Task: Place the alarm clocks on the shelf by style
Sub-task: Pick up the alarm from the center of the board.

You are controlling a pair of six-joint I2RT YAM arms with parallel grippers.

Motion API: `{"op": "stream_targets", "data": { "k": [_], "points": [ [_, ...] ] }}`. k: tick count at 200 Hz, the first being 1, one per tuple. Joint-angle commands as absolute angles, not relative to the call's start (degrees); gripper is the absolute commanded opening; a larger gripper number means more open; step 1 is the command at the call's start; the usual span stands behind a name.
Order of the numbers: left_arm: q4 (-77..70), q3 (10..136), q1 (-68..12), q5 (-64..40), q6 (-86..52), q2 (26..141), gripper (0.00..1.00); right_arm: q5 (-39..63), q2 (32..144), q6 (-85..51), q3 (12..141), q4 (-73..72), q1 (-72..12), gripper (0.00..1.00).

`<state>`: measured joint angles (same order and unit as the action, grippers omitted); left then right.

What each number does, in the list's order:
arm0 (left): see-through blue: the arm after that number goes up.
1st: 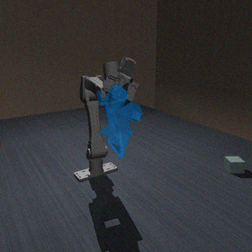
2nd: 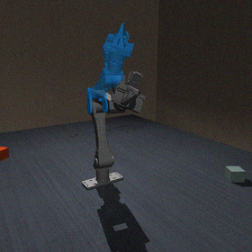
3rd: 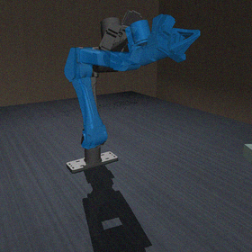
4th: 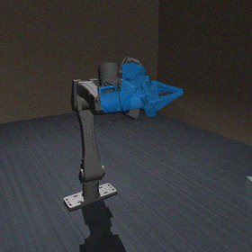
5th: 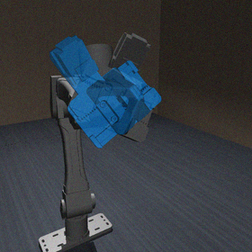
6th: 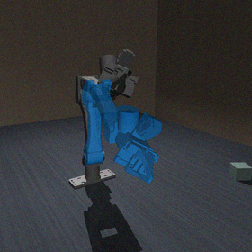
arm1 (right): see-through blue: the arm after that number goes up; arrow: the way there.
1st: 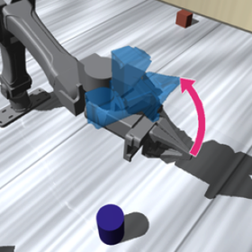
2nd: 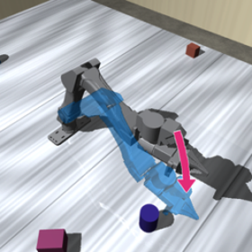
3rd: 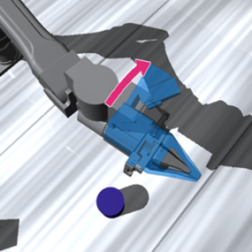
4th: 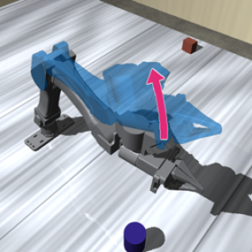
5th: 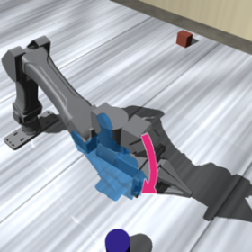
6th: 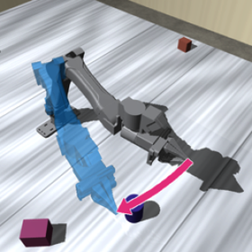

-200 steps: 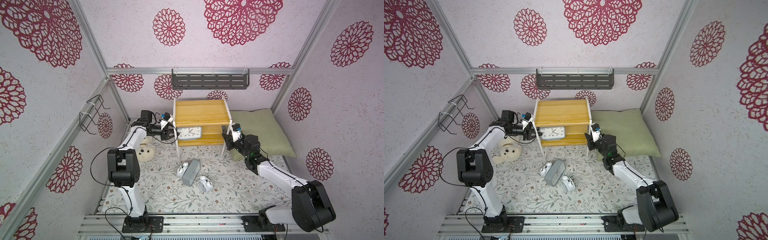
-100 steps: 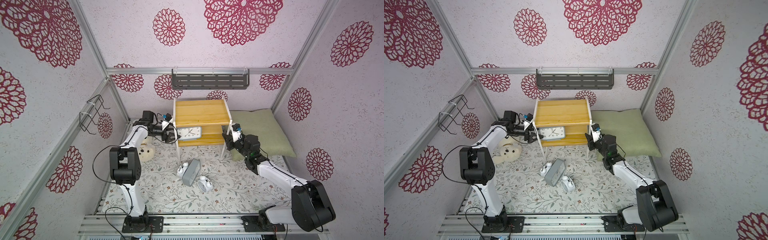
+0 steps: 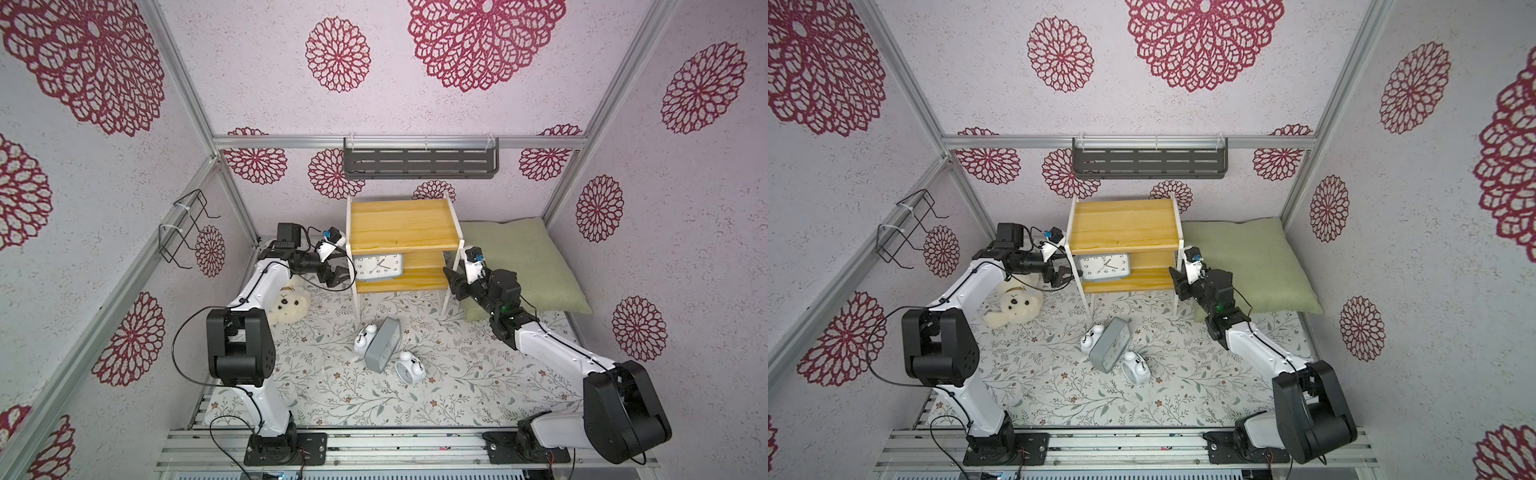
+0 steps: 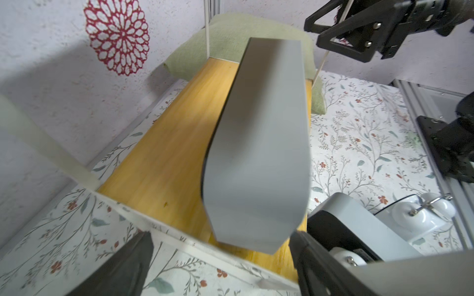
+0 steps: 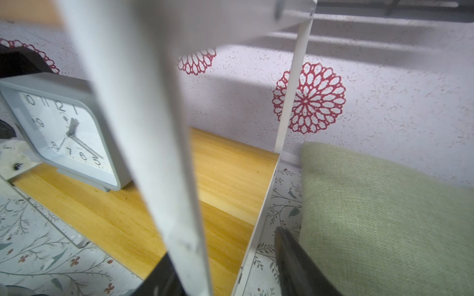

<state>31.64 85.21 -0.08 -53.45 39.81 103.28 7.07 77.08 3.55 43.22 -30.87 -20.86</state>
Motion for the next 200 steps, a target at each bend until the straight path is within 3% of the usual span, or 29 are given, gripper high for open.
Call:
{"op": "stream_targets", "data": {
  "k": [1, 32, 91, 140, 200],
  "points": [
    [29.1, 82.8, 1.0, -46.8, 36.7, 99.4, 0.92, 5.1, 73.7, 3.6, 42.3, -31.7, -20.7, 0.63],
    [22.8, 75.3, 1.8, -40.3, 29.8, 93.5, 0.92, 4.1, 71.1, 3.5, 40.1, -31.4, -20.7, 0.73],
    [14.1, 61.3, 0.5, -27.2, 10.8, 78.0, 0.9, 3.0, 62.9, 3.0, 35.4, -27.4, -20.7, 0.78],
    [20.5, 55.7, -14.8, -7.1, -1.0, 64.9, 0.87, 6.2, 54.0, -0.1, 28.8, -24.1, -20.7, 0.78],
    [33.7, 50.0, -26.4, -6.5, -19.6, 52.6, 0.79, 7.2, 45.1, -2.2, 24.0, -19.5, -20.7, 0.79]
  ]
}}
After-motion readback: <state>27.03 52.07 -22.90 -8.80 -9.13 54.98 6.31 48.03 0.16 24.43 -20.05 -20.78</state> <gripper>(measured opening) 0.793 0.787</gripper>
